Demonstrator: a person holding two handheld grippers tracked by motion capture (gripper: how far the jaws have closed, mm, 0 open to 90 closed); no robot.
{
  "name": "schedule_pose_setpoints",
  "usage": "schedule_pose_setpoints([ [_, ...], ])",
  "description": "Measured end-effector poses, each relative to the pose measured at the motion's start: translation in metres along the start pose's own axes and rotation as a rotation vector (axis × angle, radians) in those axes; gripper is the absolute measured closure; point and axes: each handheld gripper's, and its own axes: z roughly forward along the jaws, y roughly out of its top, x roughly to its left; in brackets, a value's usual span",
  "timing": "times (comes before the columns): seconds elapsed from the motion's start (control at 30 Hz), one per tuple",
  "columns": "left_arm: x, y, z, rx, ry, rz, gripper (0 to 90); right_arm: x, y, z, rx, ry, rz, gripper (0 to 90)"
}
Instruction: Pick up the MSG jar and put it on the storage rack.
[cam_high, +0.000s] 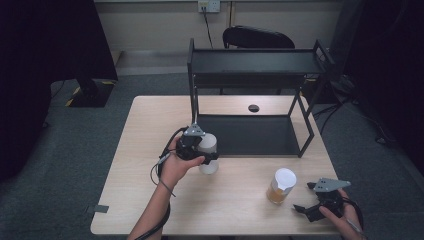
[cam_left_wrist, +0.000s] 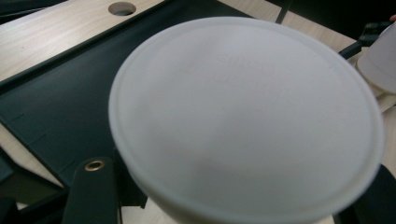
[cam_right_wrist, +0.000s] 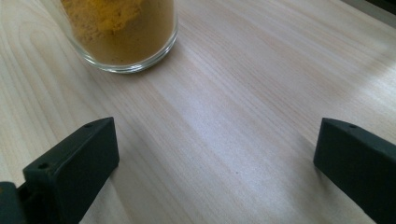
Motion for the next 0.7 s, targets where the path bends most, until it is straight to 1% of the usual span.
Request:
schedule_pose_setpoints([
  [0.07,0.000,0.002,0.000,-0.003,-0.004,0.000,34.9,0.000,0.000,0.000,0.000,0.000,0.000,0.0],
  [0.1,-0.001,0.007,0.001,-0.002,-0.002,0.010,35.0,0.000,0.000,0.000,0.000,0.000,0.000,0.0],
  [0.17,-0.002,0.013,0.002,-0.001,-0.001,0.016,35.0,0.000,0.000,0.000,0.000,0.000,0.000,0.0],
  [0.3,-0.002,0.021,0.004,-0.006,-0.008,0.018,35.0,0.000,0.000,0.000,0.000,0.000,0.000,0.0],
  [0.7,-0.001,0.041,0.014,-0.002,-0.009,0.031,35.0,0.000,0.000,0.000,0.000,0.000,0.000,0.0],
])
